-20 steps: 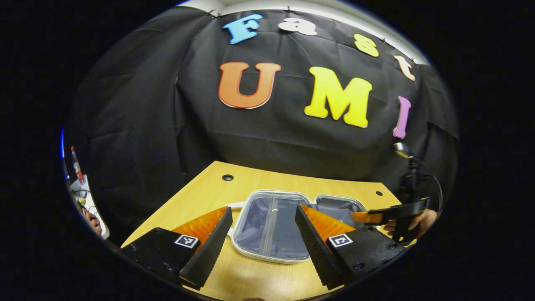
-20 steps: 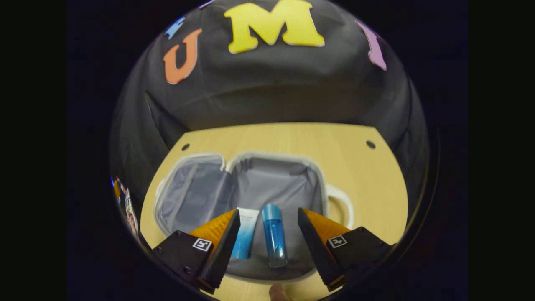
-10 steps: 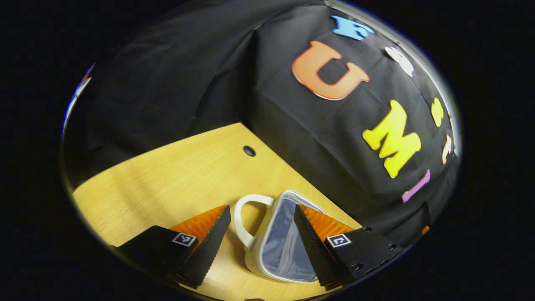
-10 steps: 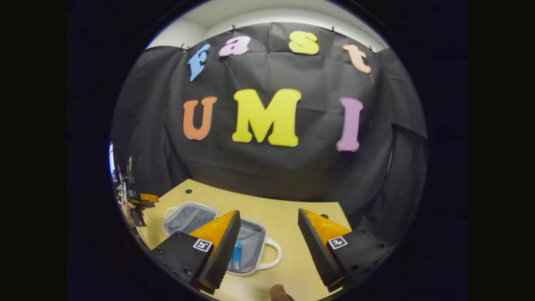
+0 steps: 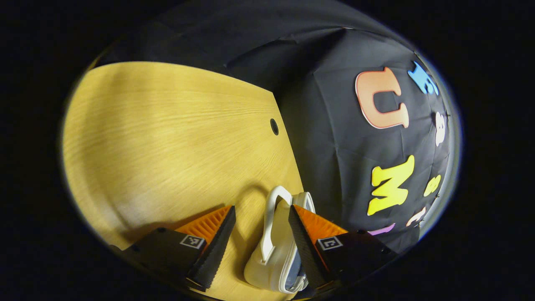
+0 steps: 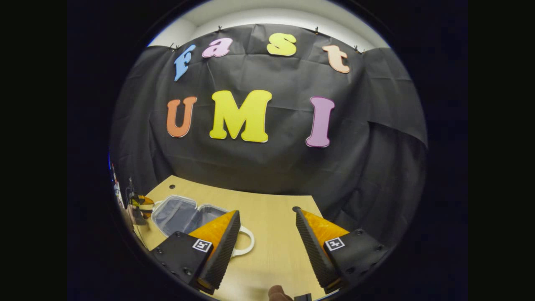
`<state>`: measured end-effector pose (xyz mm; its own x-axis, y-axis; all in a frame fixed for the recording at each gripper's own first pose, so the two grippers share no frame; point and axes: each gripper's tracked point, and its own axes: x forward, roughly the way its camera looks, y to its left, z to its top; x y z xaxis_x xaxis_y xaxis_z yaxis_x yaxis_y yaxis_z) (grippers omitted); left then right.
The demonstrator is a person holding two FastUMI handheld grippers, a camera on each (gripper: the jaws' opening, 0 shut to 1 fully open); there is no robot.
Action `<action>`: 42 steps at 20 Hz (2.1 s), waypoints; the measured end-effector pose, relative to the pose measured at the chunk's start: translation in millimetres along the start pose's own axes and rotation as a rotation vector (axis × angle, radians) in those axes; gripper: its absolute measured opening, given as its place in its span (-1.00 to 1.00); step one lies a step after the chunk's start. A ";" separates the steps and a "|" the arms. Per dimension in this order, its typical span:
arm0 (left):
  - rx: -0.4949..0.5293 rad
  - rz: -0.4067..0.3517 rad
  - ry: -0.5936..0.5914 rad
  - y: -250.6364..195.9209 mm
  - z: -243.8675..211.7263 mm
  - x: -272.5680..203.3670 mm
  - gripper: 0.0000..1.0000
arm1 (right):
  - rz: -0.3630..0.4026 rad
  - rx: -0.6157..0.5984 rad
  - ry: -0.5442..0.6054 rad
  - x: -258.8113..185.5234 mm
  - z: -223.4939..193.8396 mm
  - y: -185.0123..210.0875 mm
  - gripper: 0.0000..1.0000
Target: First open the suitcase, pack the skin care products into it, and then close the suitcase.
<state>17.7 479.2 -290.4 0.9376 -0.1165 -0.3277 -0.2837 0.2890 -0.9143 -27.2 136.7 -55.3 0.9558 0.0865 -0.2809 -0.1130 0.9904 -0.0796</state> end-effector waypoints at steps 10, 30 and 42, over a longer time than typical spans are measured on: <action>0.077 0.026 0.044 -12.3 -20.9 9.0 -0.82 | -0.015 0.004 -0.025 1.0 9.1 -12.7 0.58; 1.050 0.012 -0.205 -292.5 -152.9 -40.7 -0.93 | 0.146 0.053 -0.108 26.1 21.2 -101.9 0.58; 1.388 0.075 -0.083 -297.3 -366.6 24.0 -0.94 | 0.167 0.019 -0.055 25.6 -15.3 -182.2 0.59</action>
<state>50.8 42.1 -113.7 0.9522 -0.0171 -0.3051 0.0502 0.9936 0.1012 13.7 -43.2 -62.7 0.9376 0.2554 -0.2361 -0.2669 0.9636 -0.0178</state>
